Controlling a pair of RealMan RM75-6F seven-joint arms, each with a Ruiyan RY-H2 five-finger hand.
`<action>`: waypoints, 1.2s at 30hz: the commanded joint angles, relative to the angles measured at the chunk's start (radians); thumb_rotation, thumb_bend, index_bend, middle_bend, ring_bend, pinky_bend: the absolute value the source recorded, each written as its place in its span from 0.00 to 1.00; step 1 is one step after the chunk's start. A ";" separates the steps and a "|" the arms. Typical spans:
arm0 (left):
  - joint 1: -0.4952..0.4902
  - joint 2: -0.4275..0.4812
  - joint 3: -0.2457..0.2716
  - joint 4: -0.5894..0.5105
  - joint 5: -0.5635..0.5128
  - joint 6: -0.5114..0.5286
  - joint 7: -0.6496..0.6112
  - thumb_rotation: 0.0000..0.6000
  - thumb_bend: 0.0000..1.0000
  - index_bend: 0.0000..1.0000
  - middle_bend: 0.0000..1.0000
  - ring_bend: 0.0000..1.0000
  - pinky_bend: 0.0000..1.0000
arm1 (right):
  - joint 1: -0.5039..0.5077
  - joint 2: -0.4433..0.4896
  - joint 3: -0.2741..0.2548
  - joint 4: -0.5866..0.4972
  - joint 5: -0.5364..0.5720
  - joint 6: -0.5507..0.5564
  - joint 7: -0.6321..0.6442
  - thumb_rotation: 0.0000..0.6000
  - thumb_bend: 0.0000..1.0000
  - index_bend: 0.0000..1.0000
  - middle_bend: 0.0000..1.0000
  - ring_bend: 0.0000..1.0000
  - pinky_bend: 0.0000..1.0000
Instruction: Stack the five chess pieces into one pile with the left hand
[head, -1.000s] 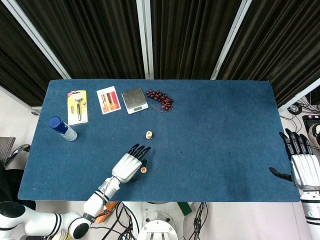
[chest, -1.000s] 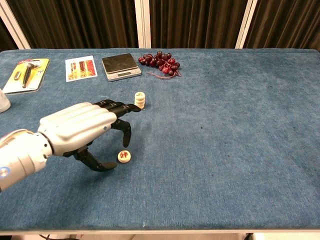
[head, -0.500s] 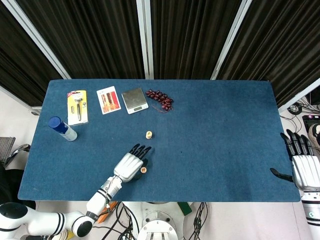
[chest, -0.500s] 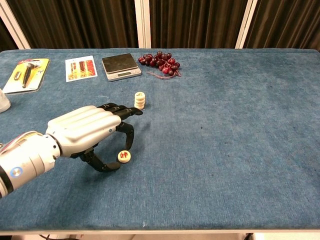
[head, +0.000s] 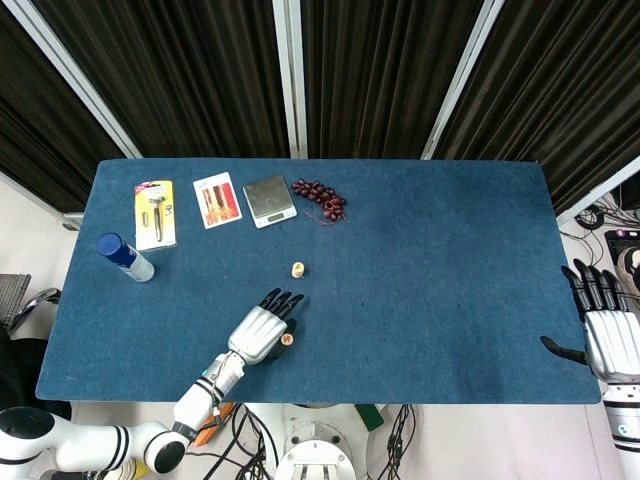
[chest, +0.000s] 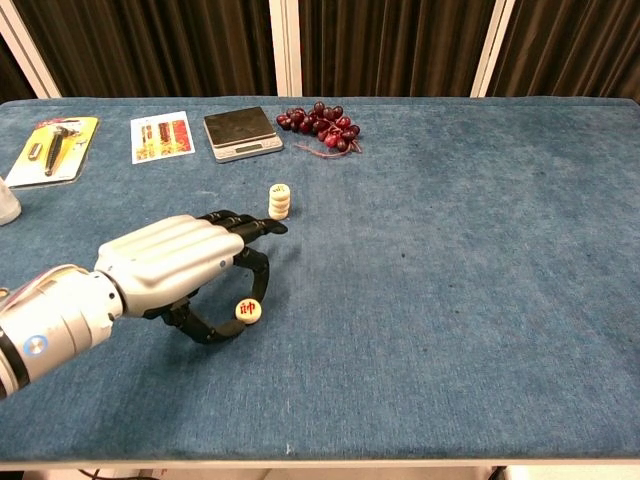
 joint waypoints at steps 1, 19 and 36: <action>0.001 0.016 -0.015 -0.020 0.003 0.003 -0.018 1.00 0.39 0.49 0.00 0.00 0.00 | 0.000 0.000 0.000 0.000 -0.001 0.002 -0.001 1.00 0.06 0.00 0.00 0.00 0.00; -0.219 0.068 -0.325 -0.009 -0.307 -0.138 0.082 1.00 0.37 0.49 0.00 0.00 0.00 | 0.002 -0.006 -0.001 -0.002 0.002 -0.004 -0.007 1.00 0.06 0.00 0.00 0.00 0.00; -0.376 -0.015 -0.334 0.154 -0.604 -0.173 0.174 1.00 0.35 0.47 0.00 0.00 0.00 | 0.003 -0.003 0.002 -0.003 0.018 -0.017 -0.008 1.00 0.06 0.00 0.00 0.00 0.00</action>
